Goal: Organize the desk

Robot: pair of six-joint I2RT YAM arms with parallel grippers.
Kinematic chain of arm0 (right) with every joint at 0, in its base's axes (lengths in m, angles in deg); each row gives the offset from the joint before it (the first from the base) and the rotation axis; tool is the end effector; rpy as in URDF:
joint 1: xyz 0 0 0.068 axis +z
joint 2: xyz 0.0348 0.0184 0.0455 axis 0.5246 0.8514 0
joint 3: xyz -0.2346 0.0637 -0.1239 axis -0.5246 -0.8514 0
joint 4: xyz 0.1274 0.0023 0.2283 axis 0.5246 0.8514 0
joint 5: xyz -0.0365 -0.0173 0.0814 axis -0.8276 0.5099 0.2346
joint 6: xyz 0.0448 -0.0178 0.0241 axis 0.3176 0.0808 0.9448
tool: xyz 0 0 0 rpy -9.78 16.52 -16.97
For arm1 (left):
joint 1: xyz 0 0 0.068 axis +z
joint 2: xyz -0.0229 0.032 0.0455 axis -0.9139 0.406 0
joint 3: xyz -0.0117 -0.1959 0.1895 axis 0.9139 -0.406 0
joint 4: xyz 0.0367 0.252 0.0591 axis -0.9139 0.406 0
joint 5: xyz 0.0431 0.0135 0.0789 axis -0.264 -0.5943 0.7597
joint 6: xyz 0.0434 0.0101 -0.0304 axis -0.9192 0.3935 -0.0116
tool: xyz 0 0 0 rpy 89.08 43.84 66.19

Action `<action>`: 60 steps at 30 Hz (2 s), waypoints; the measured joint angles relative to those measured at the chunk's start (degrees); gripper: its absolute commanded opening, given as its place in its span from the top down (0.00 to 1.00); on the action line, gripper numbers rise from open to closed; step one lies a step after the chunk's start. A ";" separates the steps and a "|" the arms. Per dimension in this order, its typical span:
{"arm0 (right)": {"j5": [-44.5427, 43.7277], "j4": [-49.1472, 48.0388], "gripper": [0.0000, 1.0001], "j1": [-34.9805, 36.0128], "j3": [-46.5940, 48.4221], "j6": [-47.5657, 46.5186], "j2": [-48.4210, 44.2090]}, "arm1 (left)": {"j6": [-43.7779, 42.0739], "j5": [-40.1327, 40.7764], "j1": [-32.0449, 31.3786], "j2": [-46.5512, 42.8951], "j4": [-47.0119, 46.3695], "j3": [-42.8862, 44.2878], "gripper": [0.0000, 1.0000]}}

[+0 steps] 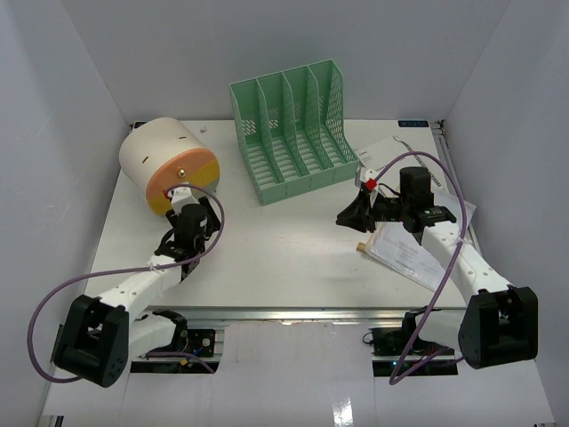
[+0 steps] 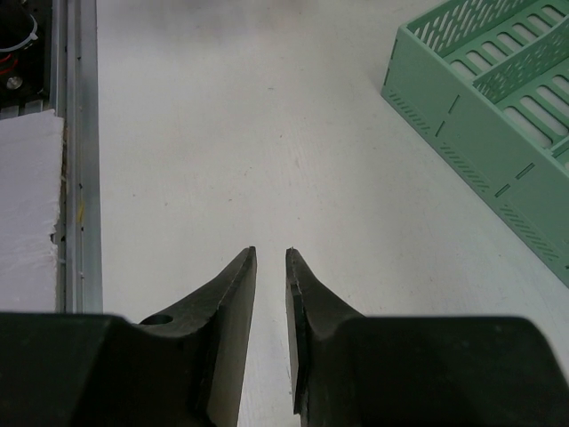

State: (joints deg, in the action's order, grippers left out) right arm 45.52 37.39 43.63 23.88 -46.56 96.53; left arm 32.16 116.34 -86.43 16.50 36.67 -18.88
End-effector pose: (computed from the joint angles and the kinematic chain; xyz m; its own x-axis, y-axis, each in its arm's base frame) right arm 0.2383 0.0818 0.2739 -0.0305 -0.2851 -0.9580 -0.9704 0.2383 -0.0400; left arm 0.2135 -0.0620 0.1985 -0.4120 -0.2706 -0.8701 -0.2709 0.9481 -0.1666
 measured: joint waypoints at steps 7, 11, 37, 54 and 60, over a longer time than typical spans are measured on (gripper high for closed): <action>0.05 -0.09 0.73 -0.06 0.00 0.11 0.00 | 4.41 7.75 0.02 12.16 -4.65 4.47 0.29; 0.17 -0.09 0.73 -0.35 0.00 0.13 0.00 | 4.05 10.72 0.02 18.06 -6.87 8.74 0.34; 1.51 -0.11 0.73 -1.14 0.00 0.46 0.07 | -0.96 18.11 1.11 30.17 -8.38 16.17 0.51; 1.54 -0.10 0.73 -1.49 0.00 0.50 0.12 | -3.09 18.58 1.58 30.05 -7.12 16.29 0.89; 1.53 -0.11 0.73 -1.51 0.00 0.50 0.17 | -1.57 17.16 -0.29 23.20 -4.55 11.01 0.90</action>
State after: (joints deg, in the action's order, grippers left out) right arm 47.05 37.28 42.12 23.88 -46.06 96.71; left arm 30.59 133.50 -86.72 39.70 32.12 -7.87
